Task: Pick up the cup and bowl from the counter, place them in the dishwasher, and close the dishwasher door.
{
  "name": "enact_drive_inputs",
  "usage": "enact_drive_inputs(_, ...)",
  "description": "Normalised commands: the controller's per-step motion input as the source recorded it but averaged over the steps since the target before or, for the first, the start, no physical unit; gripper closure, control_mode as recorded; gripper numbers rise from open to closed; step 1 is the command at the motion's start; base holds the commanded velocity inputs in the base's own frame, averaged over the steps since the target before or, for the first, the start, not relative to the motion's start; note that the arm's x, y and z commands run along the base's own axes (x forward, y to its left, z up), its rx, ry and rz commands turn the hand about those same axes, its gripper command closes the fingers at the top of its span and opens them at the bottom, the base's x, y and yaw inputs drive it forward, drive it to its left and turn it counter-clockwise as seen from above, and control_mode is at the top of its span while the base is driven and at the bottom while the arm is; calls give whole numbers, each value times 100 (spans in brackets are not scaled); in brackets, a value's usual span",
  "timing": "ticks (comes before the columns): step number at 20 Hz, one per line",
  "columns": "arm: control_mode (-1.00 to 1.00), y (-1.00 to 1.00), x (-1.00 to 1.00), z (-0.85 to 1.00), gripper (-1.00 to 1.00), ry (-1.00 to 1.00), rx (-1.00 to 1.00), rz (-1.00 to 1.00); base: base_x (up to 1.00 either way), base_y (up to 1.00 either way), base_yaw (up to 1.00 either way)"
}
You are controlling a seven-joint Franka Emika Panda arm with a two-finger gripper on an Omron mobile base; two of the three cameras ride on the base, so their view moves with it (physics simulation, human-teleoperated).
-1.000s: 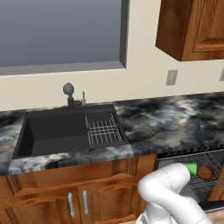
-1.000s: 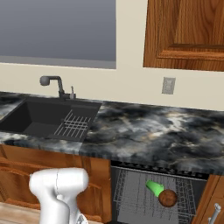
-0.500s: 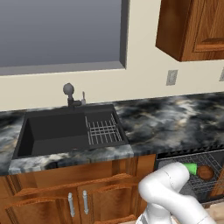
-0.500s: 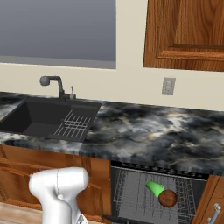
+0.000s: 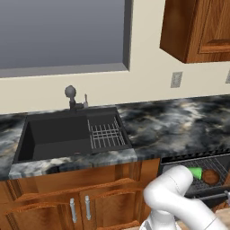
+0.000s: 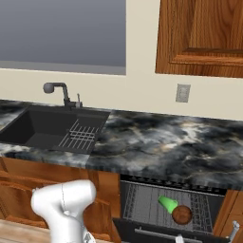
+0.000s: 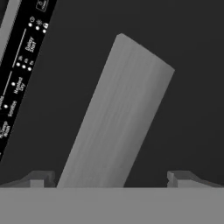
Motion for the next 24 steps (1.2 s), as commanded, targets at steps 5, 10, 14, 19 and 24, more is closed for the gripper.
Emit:
enact_drive_inputs(5, -100, 0, 71, -62, -100, -7, 0, -1, 0, 0, 0)
enact_drive_inputs(10, -100, 0, 76, -64, -100, -6, 0, -1, 0, 0, 0)
enact_drive_inputs(14, -100, 0, 66, -61, -100, -7, 0, -1, 0, 0, 0)
enact_drive_inputs(19, -100, 0, 45, -55, -100, -9, 0, -2, 0, 0, 0)
enact_drive_inputs(24, -100, 0, 34, -50, -100, -10, 0, -1, 0, 0, 0)
